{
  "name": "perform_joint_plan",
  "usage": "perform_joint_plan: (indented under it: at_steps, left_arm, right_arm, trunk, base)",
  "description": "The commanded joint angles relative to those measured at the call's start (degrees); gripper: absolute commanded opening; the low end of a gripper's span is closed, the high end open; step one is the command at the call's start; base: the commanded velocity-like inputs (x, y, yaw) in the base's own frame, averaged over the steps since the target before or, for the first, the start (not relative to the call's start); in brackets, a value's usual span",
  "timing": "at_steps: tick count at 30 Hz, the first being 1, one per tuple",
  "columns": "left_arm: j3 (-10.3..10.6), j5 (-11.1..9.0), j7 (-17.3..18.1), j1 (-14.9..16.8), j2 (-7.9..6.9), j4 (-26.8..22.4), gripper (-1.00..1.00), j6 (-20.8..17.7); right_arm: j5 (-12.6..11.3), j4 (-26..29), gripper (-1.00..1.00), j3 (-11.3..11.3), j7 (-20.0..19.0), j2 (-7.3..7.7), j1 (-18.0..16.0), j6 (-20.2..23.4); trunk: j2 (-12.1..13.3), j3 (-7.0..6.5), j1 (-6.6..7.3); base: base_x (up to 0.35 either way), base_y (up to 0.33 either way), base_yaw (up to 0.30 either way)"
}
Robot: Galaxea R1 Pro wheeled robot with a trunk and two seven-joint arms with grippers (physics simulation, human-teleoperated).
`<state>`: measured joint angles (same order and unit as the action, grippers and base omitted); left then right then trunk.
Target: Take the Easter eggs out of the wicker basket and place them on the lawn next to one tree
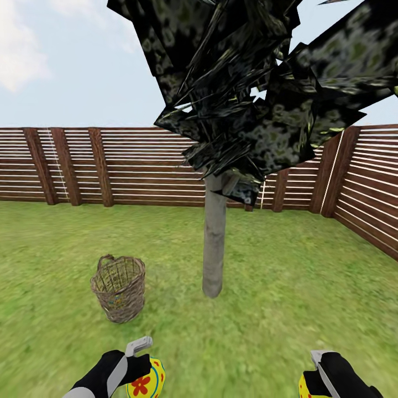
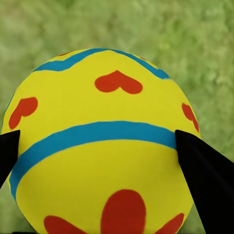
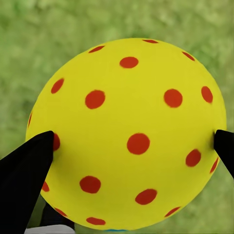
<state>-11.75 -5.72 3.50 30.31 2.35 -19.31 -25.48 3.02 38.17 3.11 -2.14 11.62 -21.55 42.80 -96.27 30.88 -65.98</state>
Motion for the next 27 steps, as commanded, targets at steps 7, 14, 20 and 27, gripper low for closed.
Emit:
perform_joint_plan:
  at_steps: [7,14,20,27]
  left_arm:
    - [-0.1,-0.5,0.0,0.0,0.04,-0.1,-1.0,-0.4]
    - [-0.1,-0.5,-0.1,0.0,0.02,-0.1,-1.0,-0.4]
    - [-0.1,-0.5,-0.1,0.0,0.02,-0.1,-1.0,-0.4]
    - [0.1,-0.3,0.2,0.0,-0.32,0.1,-1.0,0.2]
  right_arm:
    - [0.3,0.1,-1.0,0.1,-0.2,-0.02,0.0,0.3]
    - [0.3,0.1,-1.0,0.1,-0.2,-0.02,0.0,0.3]
    - [0.2,0.1,-1.0,0.1,-0.4,0.01,0.0,0.4]
    - [0.2,-0.8,-1.0,-0.1,-0.7,0.78,0.0,-0.3]
  trunk:
    - [-2.9,1.33,-1.54]
    - [-5.7,2.58,-3.08]
    - [-8.1,3.66,-4.39]
    - [-8.5,3.84,-4.61]
  base:
    - [0.0,0.0,0.0]
    - [0.0,0.0,0.0]
    - [0.0,0.0,0.0]
    - [0.0,0.0,0.0]
